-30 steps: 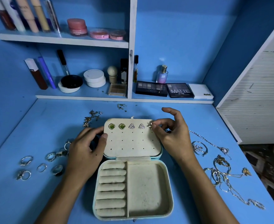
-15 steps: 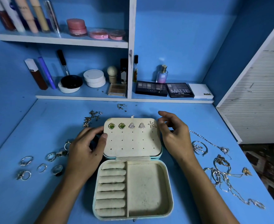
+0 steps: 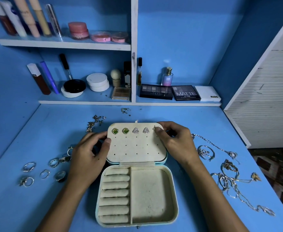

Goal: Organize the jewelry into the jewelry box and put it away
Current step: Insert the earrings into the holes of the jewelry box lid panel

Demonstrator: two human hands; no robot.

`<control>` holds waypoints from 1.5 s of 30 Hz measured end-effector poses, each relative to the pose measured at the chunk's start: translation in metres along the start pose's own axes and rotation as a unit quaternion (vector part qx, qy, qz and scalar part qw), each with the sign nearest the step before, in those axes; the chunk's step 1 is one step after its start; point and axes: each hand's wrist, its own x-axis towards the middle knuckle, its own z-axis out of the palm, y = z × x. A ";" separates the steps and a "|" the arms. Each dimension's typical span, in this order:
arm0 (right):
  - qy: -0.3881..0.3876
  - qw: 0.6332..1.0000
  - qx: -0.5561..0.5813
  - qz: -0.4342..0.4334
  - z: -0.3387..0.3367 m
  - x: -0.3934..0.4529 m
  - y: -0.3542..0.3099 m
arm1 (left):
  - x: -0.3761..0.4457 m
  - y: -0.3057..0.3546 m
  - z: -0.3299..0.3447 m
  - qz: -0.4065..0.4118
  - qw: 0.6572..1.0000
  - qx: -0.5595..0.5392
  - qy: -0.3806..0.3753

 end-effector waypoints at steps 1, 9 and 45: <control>-0.003 1.000 0.002 0.001 0.000 0.000 0.000 | 0.001 0.000 0.000 -0.003 1.000 -0.002 0.000; -0.011 1.000 -0.001 -0.006 -0.002 0.001 0.001 | 0.023 0.008 -0.004 -0.018 1.000 0.002 0.012; -0.036 0.999 -0.012 -0.003 -0.003 0.006 0.006 | 0.154 -0.011 0.048 0.078 0.934 0.257 -0.236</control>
